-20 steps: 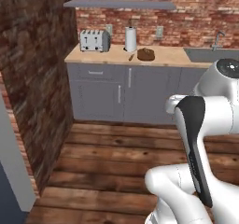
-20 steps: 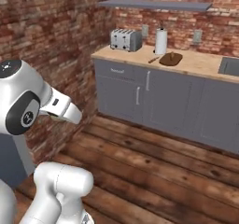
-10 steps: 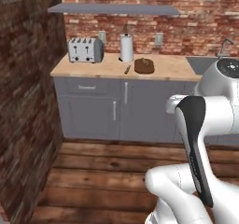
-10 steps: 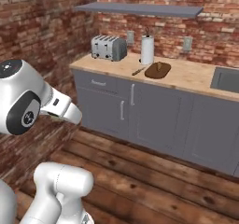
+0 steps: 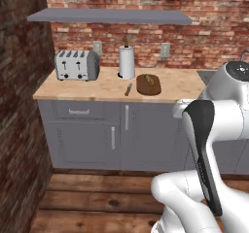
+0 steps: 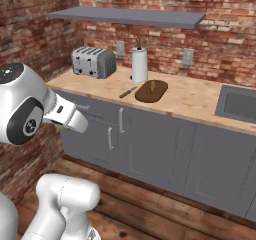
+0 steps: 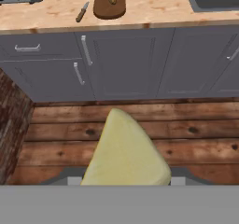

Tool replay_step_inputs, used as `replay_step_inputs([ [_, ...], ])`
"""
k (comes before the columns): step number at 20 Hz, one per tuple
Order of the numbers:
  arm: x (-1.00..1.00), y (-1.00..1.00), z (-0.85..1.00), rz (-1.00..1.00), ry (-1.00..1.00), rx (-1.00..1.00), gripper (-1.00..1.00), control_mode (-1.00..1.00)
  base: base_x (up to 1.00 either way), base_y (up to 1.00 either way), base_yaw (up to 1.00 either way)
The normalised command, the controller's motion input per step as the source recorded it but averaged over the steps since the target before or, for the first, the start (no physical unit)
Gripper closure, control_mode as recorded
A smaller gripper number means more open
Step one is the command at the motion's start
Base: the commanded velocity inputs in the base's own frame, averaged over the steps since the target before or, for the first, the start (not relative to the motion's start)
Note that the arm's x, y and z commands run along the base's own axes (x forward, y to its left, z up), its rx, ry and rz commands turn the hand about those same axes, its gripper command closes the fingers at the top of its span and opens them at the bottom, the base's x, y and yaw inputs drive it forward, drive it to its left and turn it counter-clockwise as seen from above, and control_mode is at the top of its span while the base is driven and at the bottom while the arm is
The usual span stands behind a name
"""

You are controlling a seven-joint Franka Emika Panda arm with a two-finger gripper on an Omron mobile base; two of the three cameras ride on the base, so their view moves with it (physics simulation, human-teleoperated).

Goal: Retrieve the sausage and cheese from the fridge and place them on the cutting board on the counter.

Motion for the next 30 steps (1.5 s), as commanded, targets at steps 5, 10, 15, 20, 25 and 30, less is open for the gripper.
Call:
replay_step_inputs([
  [5,0.0,0.0,0.0,0.0,0.0,0.0,1.0,1.0,1.0,0.0,-0.12],
  [10,0.0,0.0,0.0,0.0,0.0,0.0,1.0,1.0,1.0,0.0,-0.11],
  [15,0.0,0.0,0.0,0.0,0.0,0.0,1.0,1.0,0.97,0.0,-0.04],
  [20,0.0,0.0,0.0,0.0,0.0,0.0,1.0,1.0,0.81,0.01,-0.02],
  [25,0.0,0.0,0.0,0.0,0.0,0.0,1.0,1.0,0.01,0.0,0.0],
  [30,0.0,0.0,0.0,0.0,0.0,0.0,1.0,1.0,0.0,0.0,0.0],
])
